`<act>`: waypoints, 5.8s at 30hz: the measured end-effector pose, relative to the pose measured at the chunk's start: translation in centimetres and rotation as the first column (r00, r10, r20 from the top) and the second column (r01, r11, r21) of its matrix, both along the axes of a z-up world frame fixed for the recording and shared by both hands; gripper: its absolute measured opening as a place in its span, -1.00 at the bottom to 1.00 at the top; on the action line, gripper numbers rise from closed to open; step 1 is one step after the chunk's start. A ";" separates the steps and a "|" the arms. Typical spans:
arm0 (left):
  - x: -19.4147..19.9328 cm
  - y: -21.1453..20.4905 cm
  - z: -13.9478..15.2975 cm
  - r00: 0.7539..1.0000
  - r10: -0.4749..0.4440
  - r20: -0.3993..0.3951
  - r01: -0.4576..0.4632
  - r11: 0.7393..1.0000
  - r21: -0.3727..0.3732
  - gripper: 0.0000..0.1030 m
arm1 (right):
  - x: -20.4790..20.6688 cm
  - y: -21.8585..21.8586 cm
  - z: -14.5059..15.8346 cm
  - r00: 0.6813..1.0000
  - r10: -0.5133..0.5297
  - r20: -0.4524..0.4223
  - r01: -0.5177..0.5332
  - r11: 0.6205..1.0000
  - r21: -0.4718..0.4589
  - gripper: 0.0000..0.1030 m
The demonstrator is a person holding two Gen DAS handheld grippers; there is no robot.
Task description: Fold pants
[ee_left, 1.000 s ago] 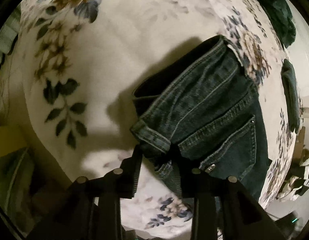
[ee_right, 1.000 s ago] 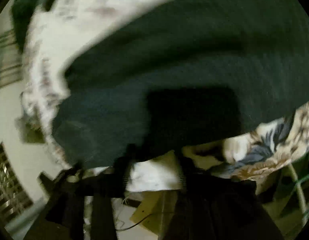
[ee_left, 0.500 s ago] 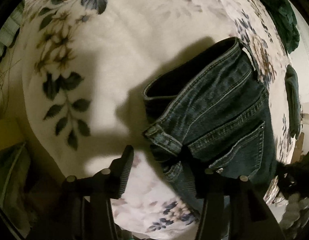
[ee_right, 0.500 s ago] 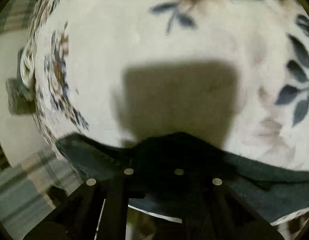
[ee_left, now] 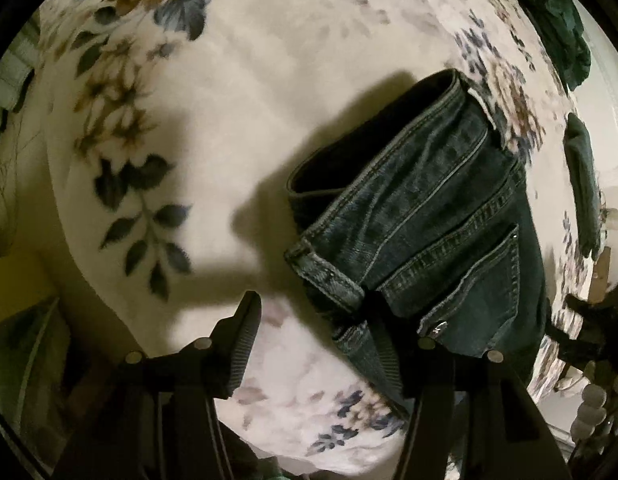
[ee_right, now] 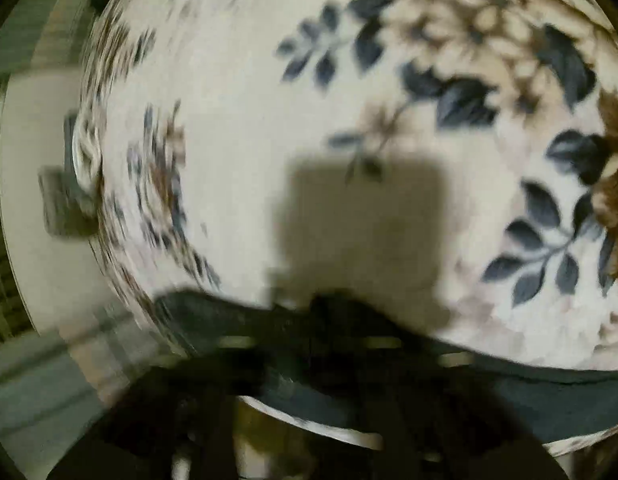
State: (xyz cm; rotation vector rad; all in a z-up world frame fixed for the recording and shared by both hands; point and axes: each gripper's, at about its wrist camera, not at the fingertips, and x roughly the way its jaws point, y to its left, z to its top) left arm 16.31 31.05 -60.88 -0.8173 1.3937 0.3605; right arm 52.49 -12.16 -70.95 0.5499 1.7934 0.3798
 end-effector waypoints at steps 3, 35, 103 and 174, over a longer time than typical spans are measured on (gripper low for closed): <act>0.0 0.2 -0.5 1.000 0.007 -0.009 -0.007 1.000 -0.006 0.03 | -0.9 2.1 -2.7 0.994 0.084 -0.072 -0.086 0.996 -0.033 0.24; 5.8 -14.2 5.7 0.909 -0.414 0.048 0.405 0.904 0.137 0.20 | -30.3 -20.4 0.6 0.699 -0.696 0.164 0.713 0.695 -0.092 0.63; -0.8 -7.8 2.4 0.958 -0.287 -0.001 0.280 0.933 0.228 1.00 | -27.3 3.7 -0.8 0.783 0.107 0.613 0.030 0.978 -0.209 0.23; 2.1 -39.6 13.0 0.610 -0.757 0.232 0.668 0.650 0.363 0.64 | -41.2 -35.0 2.0 0.571 -0.753 0.328 0.756 0.638 0.146 0.96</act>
